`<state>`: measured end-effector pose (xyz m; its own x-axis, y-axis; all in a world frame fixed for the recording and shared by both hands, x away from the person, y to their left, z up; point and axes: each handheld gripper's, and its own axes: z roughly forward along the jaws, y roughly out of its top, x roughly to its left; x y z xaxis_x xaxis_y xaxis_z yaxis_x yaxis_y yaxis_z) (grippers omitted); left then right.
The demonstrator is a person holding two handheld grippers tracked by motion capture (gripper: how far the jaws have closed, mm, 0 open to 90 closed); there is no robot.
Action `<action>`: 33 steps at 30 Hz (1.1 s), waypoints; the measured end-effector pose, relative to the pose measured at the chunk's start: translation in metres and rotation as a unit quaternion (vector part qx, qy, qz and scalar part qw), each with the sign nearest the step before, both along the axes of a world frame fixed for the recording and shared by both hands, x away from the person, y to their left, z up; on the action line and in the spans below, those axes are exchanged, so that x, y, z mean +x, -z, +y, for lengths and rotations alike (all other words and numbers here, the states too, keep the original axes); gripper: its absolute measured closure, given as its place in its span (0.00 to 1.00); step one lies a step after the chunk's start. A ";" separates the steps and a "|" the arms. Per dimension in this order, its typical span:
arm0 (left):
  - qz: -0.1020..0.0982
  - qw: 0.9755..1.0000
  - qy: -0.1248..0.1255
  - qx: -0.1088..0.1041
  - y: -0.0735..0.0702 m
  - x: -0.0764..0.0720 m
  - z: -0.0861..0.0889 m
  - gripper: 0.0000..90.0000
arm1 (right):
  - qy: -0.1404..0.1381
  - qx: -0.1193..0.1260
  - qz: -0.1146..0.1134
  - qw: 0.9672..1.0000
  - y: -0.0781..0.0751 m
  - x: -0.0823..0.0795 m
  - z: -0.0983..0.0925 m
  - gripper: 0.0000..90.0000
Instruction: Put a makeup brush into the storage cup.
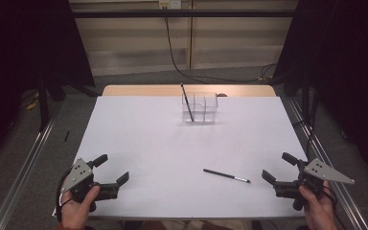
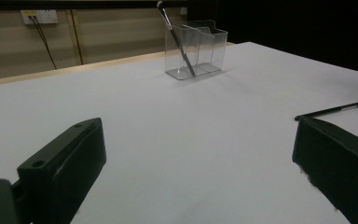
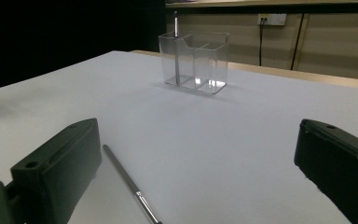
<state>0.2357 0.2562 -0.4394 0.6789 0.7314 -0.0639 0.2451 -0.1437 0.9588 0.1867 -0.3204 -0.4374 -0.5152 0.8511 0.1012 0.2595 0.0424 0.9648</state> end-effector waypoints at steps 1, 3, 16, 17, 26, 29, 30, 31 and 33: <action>0.000 1.000 0.000 0.000 0.000 0.000 0.000 0.03 | -0.003 -0.001 0.001 1.000 0.000 0.001 0.001 0.00; 0.000 1.000 0.001 0.001 0.000 0.000 0.000 0.03 | -0.008 0.003 0.003 1.000 0.000 0.003 0.003 0.00; -0.002 1.000 0.003 0.007 0.000 0.000 -0.001 0.03 | -0.061 -0.010 0.019 0.998 -0.008 0.027 0.023 0.06; -0.001 1.000 0.003 0.007 0.000 0.000 -0.001 0.03 | -0.063 -0.016 0.027 0.998 -0.007 0.030 0.027 0.06; 0.000 1.000 0.005 0.009 0.000 0.001 -0.001 0.03 | -0.096 -0.042 0.056 0.993 -0.012 0.047 0.043 0.01; 0.001 1.000 0.006 0.009 0.000 0.001 -0.001 0.03 | -0.105 -0.050 0.061 0.991 -0.016 0.052 0.045 0.01; 0.001 1.000 0.006 0.009 0.000 0.001 -0.001 0.03 | -0.117 -0.051 0.070 0.989 -0.018 0.056 0.046 0.00; 0.001 1.000 0.005 0.010 0.000 0.001 -0.001 0.03 | -0.125 -0.057 0.075 0.988 -0.018 0.058 0.047 0.00; 0.001 1.000 0.005 0.009 0.001 0.001 0.000 0.03 | -0.136 -0.071 0.085 0.985 -0.019 0.062 0.051 0.00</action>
